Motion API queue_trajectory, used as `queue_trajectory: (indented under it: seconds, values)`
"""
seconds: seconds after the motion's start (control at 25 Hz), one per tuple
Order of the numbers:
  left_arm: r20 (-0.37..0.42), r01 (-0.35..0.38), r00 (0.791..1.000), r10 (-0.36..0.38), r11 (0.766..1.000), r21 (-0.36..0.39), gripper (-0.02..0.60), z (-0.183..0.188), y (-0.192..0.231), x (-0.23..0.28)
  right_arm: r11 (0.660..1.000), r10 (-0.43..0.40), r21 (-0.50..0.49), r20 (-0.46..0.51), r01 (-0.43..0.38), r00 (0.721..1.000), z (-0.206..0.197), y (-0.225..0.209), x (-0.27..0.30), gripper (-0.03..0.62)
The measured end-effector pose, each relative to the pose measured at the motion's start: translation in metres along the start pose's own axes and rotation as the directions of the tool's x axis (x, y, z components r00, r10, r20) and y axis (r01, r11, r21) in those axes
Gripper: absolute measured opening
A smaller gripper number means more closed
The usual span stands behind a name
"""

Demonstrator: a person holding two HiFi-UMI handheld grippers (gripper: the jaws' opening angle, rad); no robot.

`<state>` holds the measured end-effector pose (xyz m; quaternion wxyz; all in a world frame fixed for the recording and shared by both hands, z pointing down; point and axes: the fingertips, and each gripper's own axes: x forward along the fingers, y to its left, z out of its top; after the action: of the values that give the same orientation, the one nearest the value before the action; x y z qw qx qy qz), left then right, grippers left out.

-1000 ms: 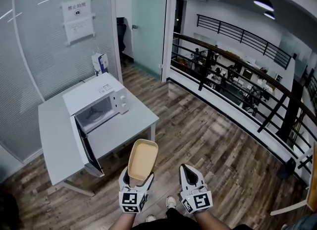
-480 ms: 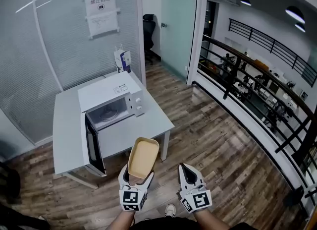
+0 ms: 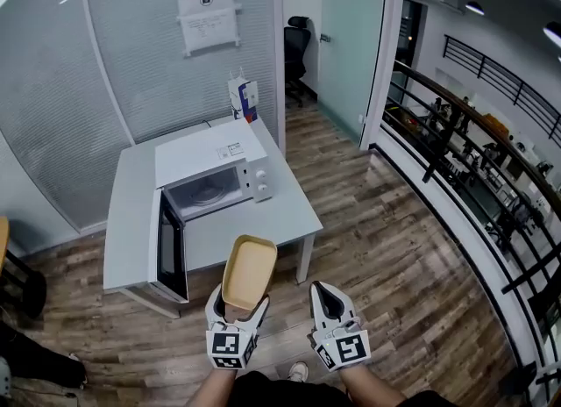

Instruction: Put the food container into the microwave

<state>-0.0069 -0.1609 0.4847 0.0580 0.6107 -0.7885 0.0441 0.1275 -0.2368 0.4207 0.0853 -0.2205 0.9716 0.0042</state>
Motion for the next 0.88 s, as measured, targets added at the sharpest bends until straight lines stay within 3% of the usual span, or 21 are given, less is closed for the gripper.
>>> queue_trajectory:
  seconds: [0.4,0.88]
  values:
    - [-0.026,-0.107,0.994,0.106,0.993,-0.042,0.462,-0.011,0.042,0.022,0.998,0.065,0.027,-0.024,-0.065,0.998,-0.023,-0.007,0.054,-0.002]
    - [-0.001,-0.15,0.989,0.15,0.988,-0.032,0.462,0.005,0.11,0.065,0.987,0.155,-0.02,-0.049,-0.156,0.987,-0.037,0.009,0.159,-0.002]
